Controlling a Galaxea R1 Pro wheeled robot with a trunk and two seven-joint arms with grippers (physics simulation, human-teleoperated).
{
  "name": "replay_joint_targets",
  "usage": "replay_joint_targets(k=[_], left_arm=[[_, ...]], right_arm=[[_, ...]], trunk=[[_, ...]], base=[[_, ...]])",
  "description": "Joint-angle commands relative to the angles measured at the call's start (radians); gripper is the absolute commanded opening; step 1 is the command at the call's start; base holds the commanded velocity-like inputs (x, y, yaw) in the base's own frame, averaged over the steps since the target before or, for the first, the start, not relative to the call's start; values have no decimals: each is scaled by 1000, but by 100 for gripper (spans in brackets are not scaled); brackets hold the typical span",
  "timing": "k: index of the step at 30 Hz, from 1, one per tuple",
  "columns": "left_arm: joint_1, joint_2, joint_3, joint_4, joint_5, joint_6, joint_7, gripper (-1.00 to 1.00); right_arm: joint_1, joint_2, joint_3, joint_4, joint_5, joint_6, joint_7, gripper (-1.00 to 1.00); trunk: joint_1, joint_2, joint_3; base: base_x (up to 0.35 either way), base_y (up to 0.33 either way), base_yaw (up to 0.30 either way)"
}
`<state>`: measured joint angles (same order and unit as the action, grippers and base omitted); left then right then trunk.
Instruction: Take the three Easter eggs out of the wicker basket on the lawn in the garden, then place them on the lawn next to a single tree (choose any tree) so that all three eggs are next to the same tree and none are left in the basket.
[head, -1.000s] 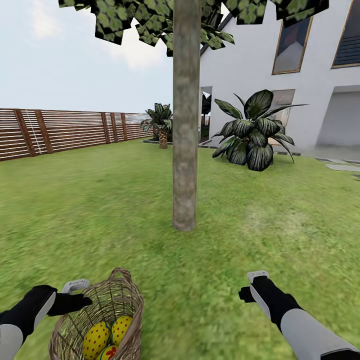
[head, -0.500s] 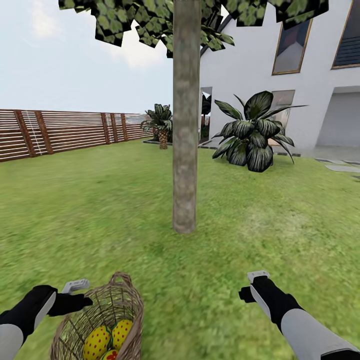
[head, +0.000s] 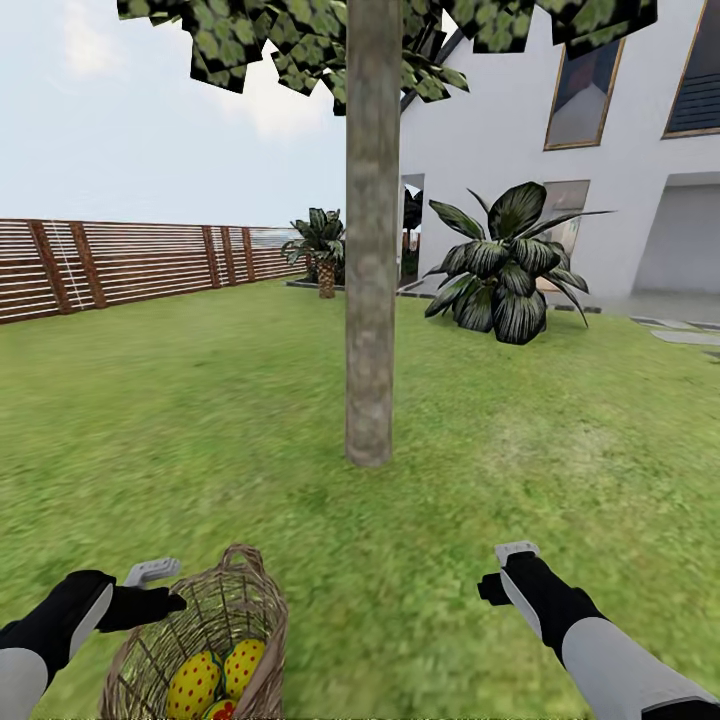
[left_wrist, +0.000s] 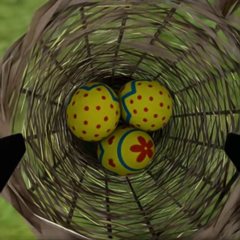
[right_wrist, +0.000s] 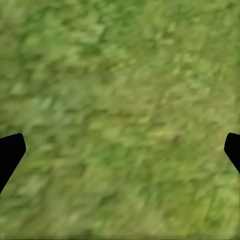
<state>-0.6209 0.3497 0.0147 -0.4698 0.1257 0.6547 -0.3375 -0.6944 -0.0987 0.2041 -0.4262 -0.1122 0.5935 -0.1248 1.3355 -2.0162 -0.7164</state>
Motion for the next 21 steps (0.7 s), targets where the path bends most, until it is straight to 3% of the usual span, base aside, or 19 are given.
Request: replay_joint_targets(k=[1,21], left_arm=[[0,0,2,-1,9,10,1,100],[0,-11,4,-2,11,14,4,100]], right_arm=[[-1,-1,8,-2,-11,5,-7,100],[-1,1,8,-2,-8,5,-8,100]], trunk=[[4,-8,-4],[80,-148,-67]], base=[[0,0,0],[0,0,0]])
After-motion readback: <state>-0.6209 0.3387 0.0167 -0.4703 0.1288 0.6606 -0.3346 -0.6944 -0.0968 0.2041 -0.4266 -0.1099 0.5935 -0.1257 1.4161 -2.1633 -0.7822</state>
